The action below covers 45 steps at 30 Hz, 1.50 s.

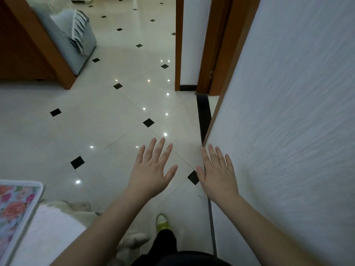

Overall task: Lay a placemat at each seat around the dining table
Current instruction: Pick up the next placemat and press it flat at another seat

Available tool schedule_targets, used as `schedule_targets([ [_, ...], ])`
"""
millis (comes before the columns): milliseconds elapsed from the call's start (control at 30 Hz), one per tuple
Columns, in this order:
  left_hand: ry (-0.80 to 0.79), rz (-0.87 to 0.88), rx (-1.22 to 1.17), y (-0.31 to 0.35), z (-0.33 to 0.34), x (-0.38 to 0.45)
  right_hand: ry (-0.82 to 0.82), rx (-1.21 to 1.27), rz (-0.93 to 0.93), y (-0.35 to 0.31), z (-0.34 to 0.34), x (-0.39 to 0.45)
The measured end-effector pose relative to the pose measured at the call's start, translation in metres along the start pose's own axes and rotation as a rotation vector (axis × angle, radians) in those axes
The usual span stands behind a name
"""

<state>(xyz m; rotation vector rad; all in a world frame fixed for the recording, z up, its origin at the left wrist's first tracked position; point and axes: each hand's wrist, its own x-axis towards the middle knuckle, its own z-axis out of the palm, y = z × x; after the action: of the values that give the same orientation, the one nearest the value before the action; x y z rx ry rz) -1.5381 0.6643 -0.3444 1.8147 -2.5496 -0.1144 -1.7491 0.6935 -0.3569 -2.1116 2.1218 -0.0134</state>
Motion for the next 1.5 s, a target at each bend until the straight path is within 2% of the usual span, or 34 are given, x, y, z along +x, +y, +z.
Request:
schedule_targets([
  [433,0.014,-0.028,-0.075,-0.099,-0.015,0.119,0.014,-0.102,-0.083,-0.056,-0.024,0.149],
  [600,0.082,-0.099,-0.123,-0.116,-0.017,0.152,0.003,-0.095,-0.126,-0.064,-0.028,0.194],
  [733,0.076,-0.153,-0.114,-0.129,-0.017,0.184,-0.019,-0.105,-0.174,-0.065,-0.031,0.239],
  [1133,-0.032,-0.459,-0.056,-0.185,-0.016,0.242,-0.055,-0.029,-0.431,-0.102,-0.043,0.386],
  [1500,0.012,-0.736,-0.034,-0.25,-0.028,0.221,-0.074,0.0,-0.719,-0.2,-0.042,0.44],
])
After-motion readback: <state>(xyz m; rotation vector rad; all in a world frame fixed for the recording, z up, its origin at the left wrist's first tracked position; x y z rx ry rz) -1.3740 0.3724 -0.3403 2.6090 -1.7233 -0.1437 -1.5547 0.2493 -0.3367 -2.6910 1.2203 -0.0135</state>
